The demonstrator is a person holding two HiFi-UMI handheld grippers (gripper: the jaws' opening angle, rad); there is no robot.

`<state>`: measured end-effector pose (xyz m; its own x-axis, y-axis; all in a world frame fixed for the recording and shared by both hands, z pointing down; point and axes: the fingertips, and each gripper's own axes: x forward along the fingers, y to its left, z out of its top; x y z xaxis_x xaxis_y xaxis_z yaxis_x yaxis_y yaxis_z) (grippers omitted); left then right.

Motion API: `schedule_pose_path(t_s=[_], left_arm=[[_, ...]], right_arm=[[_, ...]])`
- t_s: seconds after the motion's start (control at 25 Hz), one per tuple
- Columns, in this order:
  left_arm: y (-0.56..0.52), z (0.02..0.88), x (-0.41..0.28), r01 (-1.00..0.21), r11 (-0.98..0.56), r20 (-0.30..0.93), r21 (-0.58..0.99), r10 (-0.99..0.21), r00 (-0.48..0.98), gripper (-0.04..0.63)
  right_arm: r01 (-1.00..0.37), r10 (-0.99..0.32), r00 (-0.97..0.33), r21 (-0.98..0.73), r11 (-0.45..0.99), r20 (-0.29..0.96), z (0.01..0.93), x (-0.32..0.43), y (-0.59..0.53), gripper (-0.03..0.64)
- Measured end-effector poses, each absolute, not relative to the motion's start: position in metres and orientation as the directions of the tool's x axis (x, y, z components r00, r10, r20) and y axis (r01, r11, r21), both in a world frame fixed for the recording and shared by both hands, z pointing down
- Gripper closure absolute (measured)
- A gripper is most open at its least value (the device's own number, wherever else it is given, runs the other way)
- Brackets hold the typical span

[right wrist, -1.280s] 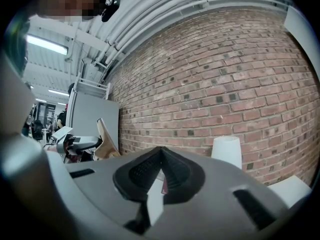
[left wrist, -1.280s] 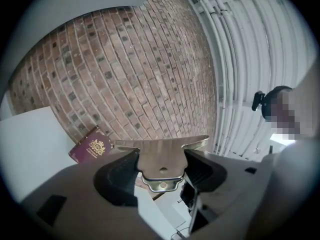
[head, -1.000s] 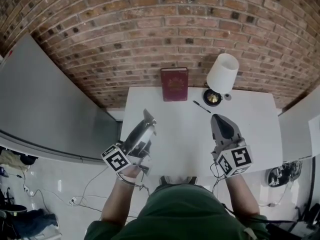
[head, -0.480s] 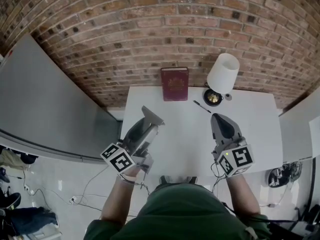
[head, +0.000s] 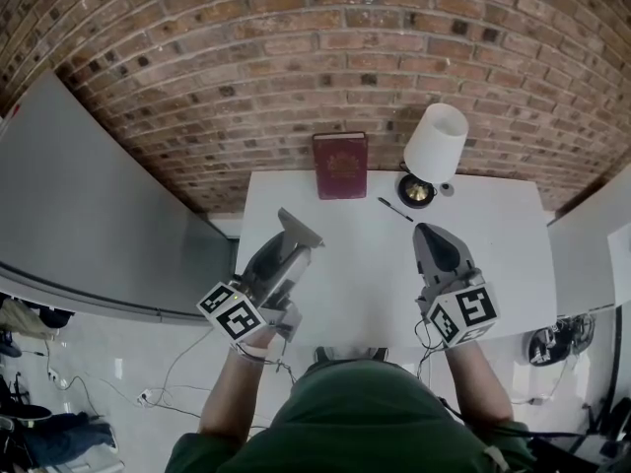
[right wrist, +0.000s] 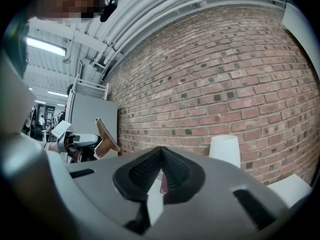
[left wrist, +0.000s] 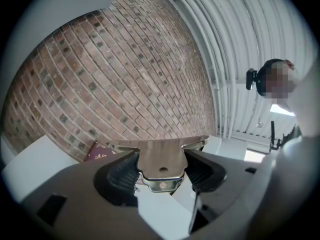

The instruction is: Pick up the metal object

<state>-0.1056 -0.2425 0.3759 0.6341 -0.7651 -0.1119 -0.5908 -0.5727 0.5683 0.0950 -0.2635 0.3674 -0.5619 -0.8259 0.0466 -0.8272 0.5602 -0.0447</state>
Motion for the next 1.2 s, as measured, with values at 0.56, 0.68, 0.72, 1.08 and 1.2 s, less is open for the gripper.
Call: schedule_pose_path(t_s=[0.56, 0.68, 0.72, 1.08, 1.2], left_arm=[[-0.242, 0.381, -0.109, -0.585, -0.576, -0.113, 0.571, -0.761, 0.639, 0.316], [-0.242, 0.382, -0.110, -0.583, -0.576, -0.114, 0.573, -0.760, 0.639, 0.316], [-0.242, 0.382, -0.111, -0.582, -0.575, -0.114, 0.574, -0.761, 0.639, 0.316], [-0.241, 0.383, -0.113, -0.577, -0.576, -0.120, 0.579, -0.760, 0.638, 0.316], [-0.242, 0.384, -0.113, -0.574, -0.575, -0.124, 0.583, -0.761, 0.637, 0.316]], right_arm=[[-0.838, -0.836, -0.545, -0.061, 0.542, 0.065, 0.376, 0.098, -0.264, 0.614], [-0.837, -0.834, -0.547, -0.058, 0.544, 0.068, 0.375, 0.095, -0.264, 0.614], [-0.837, -0.834, -0.548, -0.056, 0.545, 0.069, 0.375, 0.095, -0.263, 0.614], [-0.837, -0.833, -0.548, -0.059, 0.545, 0.073, 0.378, 0.092, -0.264, 0.614], [-0.838, -0.834, -0.546, -0.061, 0.543, 0.075, 0.382, 0.093, -0.264, 0.614]])
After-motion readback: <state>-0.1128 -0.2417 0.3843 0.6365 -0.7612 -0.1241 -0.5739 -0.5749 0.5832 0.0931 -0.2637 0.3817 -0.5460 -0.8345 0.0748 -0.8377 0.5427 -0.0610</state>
